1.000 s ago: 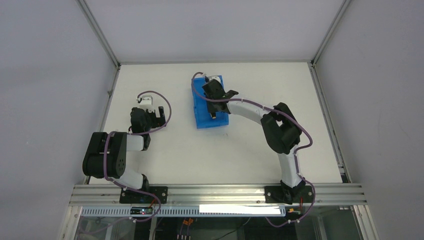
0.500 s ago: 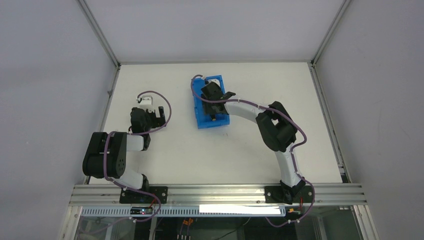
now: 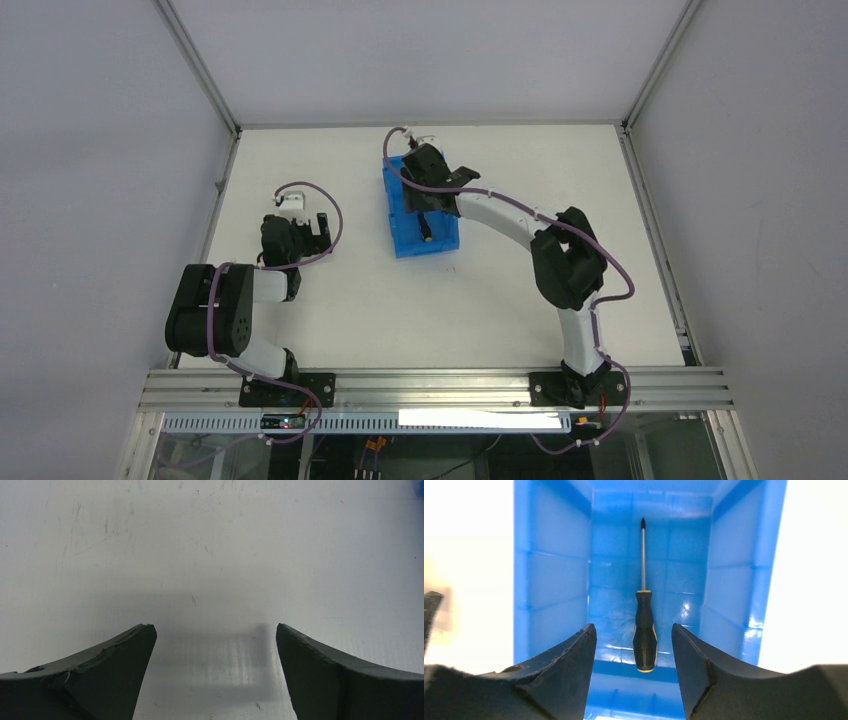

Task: Put the screwdriver in the bin
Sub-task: Place the screwdriver in the bin, then reset both arms

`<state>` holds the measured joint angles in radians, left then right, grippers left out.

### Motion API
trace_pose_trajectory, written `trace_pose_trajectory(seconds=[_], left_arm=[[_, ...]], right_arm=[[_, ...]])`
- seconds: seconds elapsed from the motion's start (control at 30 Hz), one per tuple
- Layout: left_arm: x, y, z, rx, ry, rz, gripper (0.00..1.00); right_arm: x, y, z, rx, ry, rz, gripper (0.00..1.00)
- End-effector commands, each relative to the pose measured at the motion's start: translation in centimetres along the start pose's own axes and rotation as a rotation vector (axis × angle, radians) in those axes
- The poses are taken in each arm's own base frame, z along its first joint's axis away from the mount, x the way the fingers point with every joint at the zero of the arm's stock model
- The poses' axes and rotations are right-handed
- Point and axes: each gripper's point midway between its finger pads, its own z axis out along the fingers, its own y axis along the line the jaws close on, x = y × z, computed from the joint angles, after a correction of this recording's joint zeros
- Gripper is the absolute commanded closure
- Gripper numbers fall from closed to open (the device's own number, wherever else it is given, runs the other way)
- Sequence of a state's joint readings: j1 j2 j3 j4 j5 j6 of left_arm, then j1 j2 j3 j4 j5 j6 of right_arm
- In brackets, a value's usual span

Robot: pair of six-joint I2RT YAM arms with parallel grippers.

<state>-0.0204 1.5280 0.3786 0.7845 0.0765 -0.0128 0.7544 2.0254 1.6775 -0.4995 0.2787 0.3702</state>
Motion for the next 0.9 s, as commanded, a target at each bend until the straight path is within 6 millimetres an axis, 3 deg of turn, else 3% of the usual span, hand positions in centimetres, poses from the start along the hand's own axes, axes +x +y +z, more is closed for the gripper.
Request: trace_pose_trajectory(seconds=[0.0, 0.17, 0.43, 0.6, 0.87], left_arm=[[-1.4, -0.1, 0.0, -0.009, -0.048, 0.000, 0.01], [-1.4, -0.1, 0.0, -0.009, -0.048, 0.000, 0.01], [-1.4, -0.1, 0.0, -0.010, -0.049, -0.001, 0.01], [-1.4, -0.1, 0.0, -0.009, -0.048, 0.000, 0.01], [-1.5, -0.1, 0.0, -0.009, -0.049, 0.000, 0.01]], right_arm=[[-6.2, 0.5, -5.8, -0.027, -0.146, -0.005, 0.40], [-9.0, 0.7, -9.0, -0.053, -0.209, -0.027, 0.32], [-13.2, -0.1, -14.0, -0.045, -0.310, -0.075, 0.01], [-14.9, -1.0, -16.3, -0.014, -0.363, -0.111, 0.01], [-15.8, -3.5, -18.6, 0.022, -0.414, -0.121, 0.01]])
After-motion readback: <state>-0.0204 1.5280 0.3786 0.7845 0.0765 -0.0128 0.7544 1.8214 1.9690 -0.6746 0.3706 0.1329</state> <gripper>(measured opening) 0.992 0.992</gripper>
